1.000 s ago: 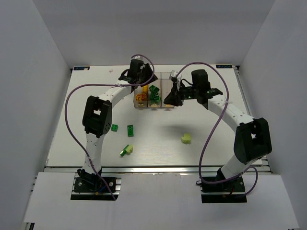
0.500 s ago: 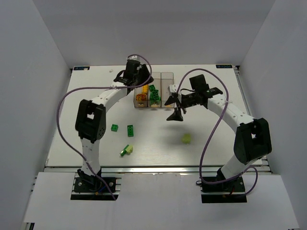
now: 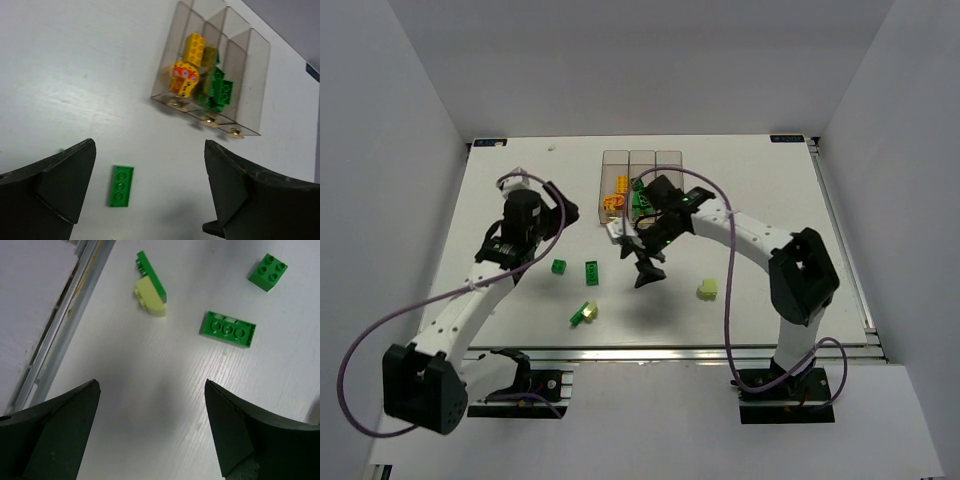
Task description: Sort the legos into containers by color
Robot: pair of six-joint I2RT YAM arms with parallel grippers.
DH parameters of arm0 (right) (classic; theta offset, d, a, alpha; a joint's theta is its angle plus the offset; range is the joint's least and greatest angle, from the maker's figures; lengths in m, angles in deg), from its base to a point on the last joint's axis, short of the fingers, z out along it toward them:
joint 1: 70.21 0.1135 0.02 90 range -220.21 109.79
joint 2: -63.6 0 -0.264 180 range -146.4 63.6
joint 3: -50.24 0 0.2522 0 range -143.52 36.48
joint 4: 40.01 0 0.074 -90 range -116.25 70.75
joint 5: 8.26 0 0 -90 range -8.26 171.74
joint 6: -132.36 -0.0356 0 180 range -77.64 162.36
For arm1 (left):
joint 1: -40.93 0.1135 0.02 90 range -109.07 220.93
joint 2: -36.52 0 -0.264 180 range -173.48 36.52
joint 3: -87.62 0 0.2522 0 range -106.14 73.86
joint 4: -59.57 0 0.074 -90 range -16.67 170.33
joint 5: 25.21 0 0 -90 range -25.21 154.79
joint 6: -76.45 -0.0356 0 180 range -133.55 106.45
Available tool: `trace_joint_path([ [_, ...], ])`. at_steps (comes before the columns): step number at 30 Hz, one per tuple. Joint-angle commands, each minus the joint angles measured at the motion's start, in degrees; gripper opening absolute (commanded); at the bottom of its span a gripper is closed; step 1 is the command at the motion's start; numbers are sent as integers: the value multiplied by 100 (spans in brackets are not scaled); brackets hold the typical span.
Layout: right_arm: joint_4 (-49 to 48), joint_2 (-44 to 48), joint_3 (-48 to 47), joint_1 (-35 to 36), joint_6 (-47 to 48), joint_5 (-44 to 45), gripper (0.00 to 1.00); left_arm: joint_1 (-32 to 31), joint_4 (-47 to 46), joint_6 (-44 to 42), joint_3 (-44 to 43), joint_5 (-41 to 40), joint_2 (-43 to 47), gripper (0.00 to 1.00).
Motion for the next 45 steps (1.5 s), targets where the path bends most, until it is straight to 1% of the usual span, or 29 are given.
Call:
trace_joint_path([
  [1, -297, -310, -697, 379, -1527, 726, 89, 174, 727, 200, 310, -506, 759, 98],
  [2, -488, -442, -794, 571, -1773, 901, 89, 183, 869, 200, 337, -647, 919, 98],
  [3, -690, -478, -847, 660, -2324, 1181, 89, 201, 1009, 200, 355, -918, 1059, 98],
  [5, -955, -601, -892, 836, -2802, 1262, 89, 227, 1379, 200, 381, -1183, 1428, 98],
  [6, -1339, -645, -909, 898, -3561, 1446, 89, 218, 1467, 192, 399, -1280, 1534, 98],
  [8, -1544, -855, -1067, 1047, -4242, 1614, 89, 236, 1643, 192, 486, -1474, 1780, 98],
  [9, -1745, -917, -1128, 1091, -4628, 1962, 90, 236, 1687, 218, 522, -1518, 1842, 98],
  [10, -1843, -970, -1181, 1152, -5433, 2297, 89, 236, 1766, 235, 557, -1588, 1904, 98],
  [12, -1739, -1198, -1374, 1346, -5800, 2895, 89, 227, 1819, 314, 697, -1650, 2070, 98],
  [14, -1729, -1374, -1585, 1477, -6239, 3239, 90, 236, 1889, 385, 785, -1720, 2176, 98],
  [17, -1589, -1629, -1910, 1478, -6862, 3328, 89, 236, 2056, 560, 908, -1887, 2379, 98],
  [22, -1712, -1823, -1955, 1487, -7619, 3389, 89, 236, 2381, 614, 900, -2159, 2756, 98],
  [24, -1677, -1955, -2077, 1487, -7987, 3591, 89, 236, 2443, 561, 874, -2317, 2845, 98],
  [26, -1589, -2104, -2201, 1522, -8130, 3793, 89, 236, 2496, 526, 874, -2371, 2976, 98],
  [27, -1536, -2148, -2323, 1557, -8148, 4194, 89, 236, 2513, 517, 874, -2406, 3012, 98],
  [29, -1396, -2305, -2499, 1610, -8218, 4513, 89, 236, 2592, 543, 900, -2423, 3108, 98],
  [33, -1264, -2368, -2606, 1654, -8455, 5496, 89, 236, 2742, 613, 944, -2459, 3319, 98],
  [36, -1281, -2394, -2544, 1680, -8666, 5893, 88, 236, 2856, 587, 944, -2494, 3442, 98],
  [40, -1307, -2500, -2640, 1689, -8763, 6088, 89, 236, 2961, 569, 900, -2529, 3478, 98],
  [45, -1360, -2798, -2983, 1698, -8895, 6167, 88, 236, 3102, 666, 935, -2599, 3601, 98],
])
